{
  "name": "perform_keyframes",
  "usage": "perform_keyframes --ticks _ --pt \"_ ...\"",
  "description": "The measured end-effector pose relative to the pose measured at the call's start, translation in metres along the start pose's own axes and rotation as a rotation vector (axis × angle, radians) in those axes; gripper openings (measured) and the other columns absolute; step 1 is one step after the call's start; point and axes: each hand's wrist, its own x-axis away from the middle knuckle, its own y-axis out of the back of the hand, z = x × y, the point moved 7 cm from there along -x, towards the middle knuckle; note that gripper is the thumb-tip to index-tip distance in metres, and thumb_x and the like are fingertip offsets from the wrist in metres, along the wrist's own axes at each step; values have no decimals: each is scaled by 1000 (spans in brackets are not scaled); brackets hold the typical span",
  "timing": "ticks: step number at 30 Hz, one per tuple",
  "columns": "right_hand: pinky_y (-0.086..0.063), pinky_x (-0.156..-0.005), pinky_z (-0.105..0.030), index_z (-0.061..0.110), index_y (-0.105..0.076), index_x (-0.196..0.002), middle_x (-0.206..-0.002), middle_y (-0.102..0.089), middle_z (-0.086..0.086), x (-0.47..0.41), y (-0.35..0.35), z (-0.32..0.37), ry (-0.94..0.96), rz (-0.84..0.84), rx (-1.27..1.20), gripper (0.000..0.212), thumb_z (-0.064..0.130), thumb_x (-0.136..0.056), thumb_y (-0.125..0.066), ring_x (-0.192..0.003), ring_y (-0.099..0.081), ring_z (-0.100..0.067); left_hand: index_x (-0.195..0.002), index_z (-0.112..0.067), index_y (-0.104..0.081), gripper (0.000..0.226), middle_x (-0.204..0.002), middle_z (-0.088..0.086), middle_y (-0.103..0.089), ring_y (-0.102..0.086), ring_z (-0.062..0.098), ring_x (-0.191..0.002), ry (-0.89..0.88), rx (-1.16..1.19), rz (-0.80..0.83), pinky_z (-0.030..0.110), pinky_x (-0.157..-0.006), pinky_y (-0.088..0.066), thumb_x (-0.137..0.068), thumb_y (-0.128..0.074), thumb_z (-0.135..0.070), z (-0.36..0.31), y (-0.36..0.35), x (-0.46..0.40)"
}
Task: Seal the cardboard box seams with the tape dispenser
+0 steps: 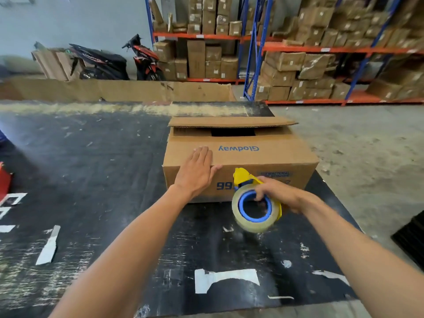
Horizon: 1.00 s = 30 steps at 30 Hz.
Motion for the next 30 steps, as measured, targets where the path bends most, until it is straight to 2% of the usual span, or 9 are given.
perform_keyframes --ticks 3,6,8,11,15,19,24,26,30 --pt "-52 -75 -34 21 -52 -127 -103 -69 -7 4 39 28 112 -116 -67 72 18 -58 -72 -84 -68 -16 -144 3 -42 82 -149 23 -44 -40 37 -139 -11 -4 -6 44 -119 -23 -100 -5 -55 0 0 -1" --pt "-55 -70 -35 24 -61 -125 -82 -76 -3 3 72 65 300 -276 -86 56 10 -74 -79 -71 -68 -15 -146 0 -41 88 -152 20 -42 -38 33 -142 -10 -10 -30 40 -120 -17 -98 5 -58 0 -2 0" --pt "-57 -68 -33 27 -67 -127 -95 -77 -5 -2 89 83 398 -363 -144 52 10 -79 -80 -80 -67 -19 -148 -1 -38 95 -154 19 -39 -35 32 -144 -8 -20 -31 37 -119 -11 -94 14 -60 -1 -2 0" --pt "-53 -89 -29 37 -64 -134 -123 -69 11 -16 102 101 469 -409 -174 58 24 -80 -83 -106 -65 -11 -154 -4 -25 92 -162 15 -24 -20 28 -151 17 -14 -25 32 -116 6 -90 13 -59 -2 0 1" --pt "-49 -90 -34 48 -65 -119 -120 -70 4 -29 102 114 516 -365 -134 46 31 -80 -82 -110 -66 -16 -157 -8 -15 83 -166 10 -12 -8 23 -153 53 -10 31 28 -114 13 -93 3 -58 -1 1 0" --pt "-51 -95 -37 46 -68 -116 -124 -69 4 -43 102 121 560 -302 -82 47 32 -76 -86 -112 -66 -17 -156 -7 -19 73 -165 10 -16 -11 23 -153 63 10 7 28 -117 10 -101 -11 -55 -4 5 1" --pt "-51 -91 -30 42 -70 -118 -125 -65 12 -57 101 124 609 -268 -43 46 27 -78 -86 -112 -63 -13 -157 -8 -20 75 -165 10 -18 -13 23 -152 67 -22 3 30 -121 4 -101 -8 -57 -4 3 2" --pt "-50 -96 -34 43 -70 -117 -125 -64 16 -62 100 125 625 -247 -18 45 27 -78 -86 -114 -62 -12 -155 -10 -29 70 -162 8 -26 -20 20 -150 88 97 -15 28 -121 -1 -103 -16 -55 -3 10 0" --pt "-49 -97 -33 48 -70 -118 -130 -59 22 -67 99 131 671 -233 51 48 26 -78 -85 -118 -57 -9 -141 -15 -51 59 -143 3 -55 -46 17 -133 244 490 -101 32 -113 -33 -104 -25 -54 7 41 -19"
